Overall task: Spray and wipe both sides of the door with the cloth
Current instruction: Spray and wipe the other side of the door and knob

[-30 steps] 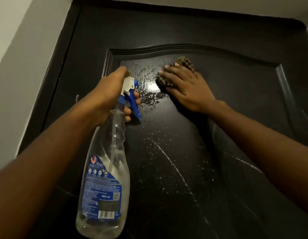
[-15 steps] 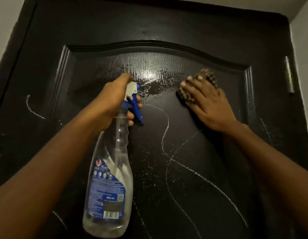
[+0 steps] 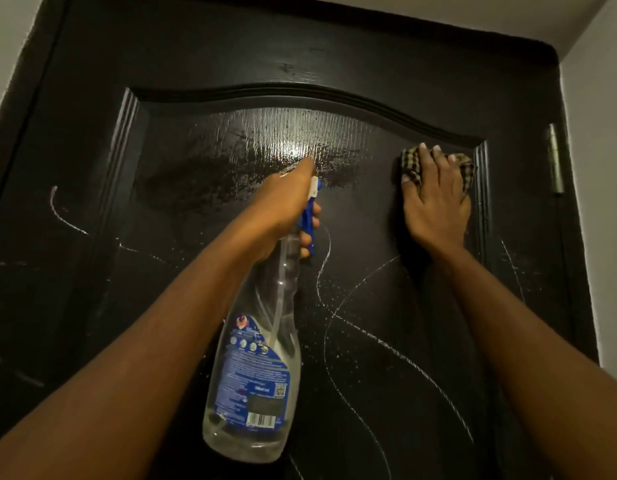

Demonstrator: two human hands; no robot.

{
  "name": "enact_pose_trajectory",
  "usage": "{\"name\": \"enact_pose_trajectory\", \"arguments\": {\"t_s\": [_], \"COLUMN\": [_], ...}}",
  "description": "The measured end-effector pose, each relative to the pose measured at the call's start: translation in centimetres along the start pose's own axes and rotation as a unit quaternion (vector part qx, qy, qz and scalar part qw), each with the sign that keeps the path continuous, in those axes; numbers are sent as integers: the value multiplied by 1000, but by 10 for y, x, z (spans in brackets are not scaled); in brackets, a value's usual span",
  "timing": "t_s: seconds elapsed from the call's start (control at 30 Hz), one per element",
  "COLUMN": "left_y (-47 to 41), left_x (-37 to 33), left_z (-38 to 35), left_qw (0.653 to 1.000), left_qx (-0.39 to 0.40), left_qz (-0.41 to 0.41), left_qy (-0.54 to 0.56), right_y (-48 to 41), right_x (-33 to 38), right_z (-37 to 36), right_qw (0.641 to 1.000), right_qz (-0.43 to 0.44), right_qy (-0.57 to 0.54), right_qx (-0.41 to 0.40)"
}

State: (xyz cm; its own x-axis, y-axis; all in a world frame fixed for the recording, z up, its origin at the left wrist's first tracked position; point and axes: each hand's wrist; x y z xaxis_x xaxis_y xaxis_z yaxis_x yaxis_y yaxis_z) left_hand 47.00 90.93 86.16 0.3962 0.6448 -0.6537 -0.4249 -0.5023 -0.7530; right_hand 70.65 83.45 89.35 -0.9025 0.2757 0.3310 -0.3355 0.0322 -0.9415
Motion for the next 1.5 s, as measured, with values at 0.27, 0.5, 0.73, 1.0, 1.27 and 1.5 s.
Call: {"name": "enact_pose_trajectory", "arguments": {"t_s": [0.27, 0.5, 0.73, 1.0, 1.27, 1.5], "left_y": [17, 27, 36, 40, 33, 21], "left_x": [8, 20, 21, 25, 29, 32], "left_z": [38, 46, 65, 68, 58, 30], "left_qw": [999, 997, 994, 993, 996, 999], "left_qx": [-36, -75, -103, -107, -89, -49], "left_qz": [-3, 11, 23, 38, 25, 14], "left_qy": [9, 27, 16, 28, 18, 14], "right_y": [35, 30, -2, 32, 0, -34], "right_x": [65, 4, 59, 17, 68, -15], "right_z": [-43, -23, -37, -32, -44, -2], "right_qw": [976, 881, 993, 823, 991, 936], "right_qz": [207, 446, 87, 536, 100, 338], "right_qy": [63, 133, 56, 156, 51, 95], "right_qx": [4, 81, -56, 102, -69, 1]}}
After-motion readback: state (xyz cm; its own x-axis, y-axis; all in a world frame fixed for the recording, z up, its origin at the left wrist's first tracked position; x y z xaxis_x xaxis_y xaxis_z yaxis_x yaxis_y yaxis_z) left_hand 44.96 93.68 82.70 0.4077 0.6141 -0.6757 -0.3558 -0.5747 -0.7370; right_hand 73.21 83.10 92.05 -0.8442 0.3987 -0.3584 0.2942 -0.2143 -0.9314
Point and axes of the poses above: each hand's wrist, its own y-axis away from the middle knuckle, its own z-axis out of the back of the hand, x = y × z, and after that the axes turned 7 degrees about -z, right-handed
